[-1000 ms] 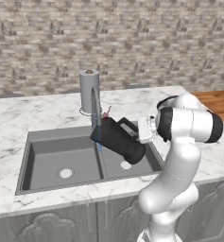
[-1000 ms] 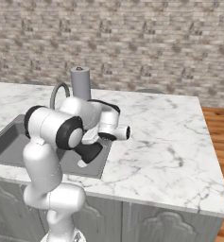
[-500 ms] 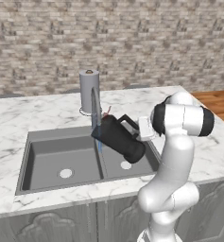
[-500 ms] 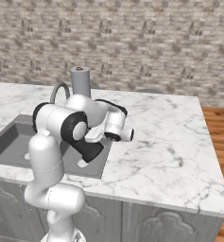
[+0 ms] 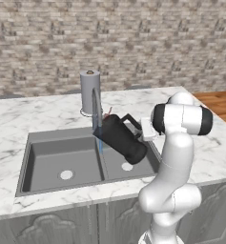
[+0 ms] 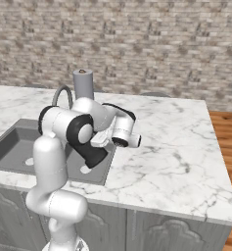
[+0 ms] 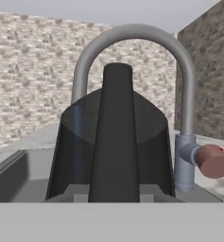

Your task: Turn on the sink faucet and place the jug under the water for a few seconds to fill it up.

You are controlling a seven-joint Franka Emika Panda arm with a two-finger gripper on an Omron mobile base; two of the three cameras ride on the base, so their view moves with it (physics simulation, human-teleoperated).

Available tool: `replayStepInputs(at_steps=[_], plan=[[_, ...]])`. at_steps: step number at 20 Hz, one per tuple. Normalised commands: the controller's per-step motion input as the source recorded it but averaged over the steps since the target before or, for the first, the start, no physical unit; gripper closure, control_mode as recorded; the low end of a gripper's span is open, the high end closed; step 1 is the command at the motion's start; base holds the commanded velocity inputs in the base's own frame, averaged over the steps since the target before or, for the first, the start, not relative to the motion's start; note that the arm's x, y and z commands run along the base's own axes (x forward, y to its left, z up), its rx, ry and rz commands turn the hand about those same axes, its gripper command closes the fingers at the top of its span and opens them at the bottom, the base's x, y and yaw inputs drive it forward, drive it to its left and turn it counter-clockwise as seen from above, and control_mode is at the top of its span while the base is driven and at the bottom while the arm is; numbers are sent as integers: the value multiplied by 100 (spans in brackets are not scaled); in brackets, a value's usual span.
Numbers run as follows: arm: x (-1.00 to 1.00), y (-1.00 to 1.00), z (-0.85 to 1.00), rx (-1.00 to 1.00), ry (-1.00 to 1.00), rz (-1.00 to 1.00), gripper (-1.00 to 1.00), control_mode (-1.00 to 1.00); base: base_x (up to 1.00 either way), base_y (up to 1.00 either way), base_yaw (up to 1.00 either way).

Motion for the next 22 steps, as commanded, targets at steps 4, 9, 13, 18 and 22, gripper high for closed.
replayStepInputs(at_steps=[4, 9, 13, 18, 22], plan=[[0, 22, -1, 0, 0, 0, 100, -100, 0, 0, 0], [1, 27, -3, 0, 0, 0, 100, -100, 0, 0, 0], [1, 17, -9, 0, 0, 0, 100, -100, 0, 0, 0], [1, 13, -6, 0, 0, 0, 100, -100, 0, 0, 0], [12, 8, -7, 0, 0, 0, 100, -100, 0, 0, 0]])
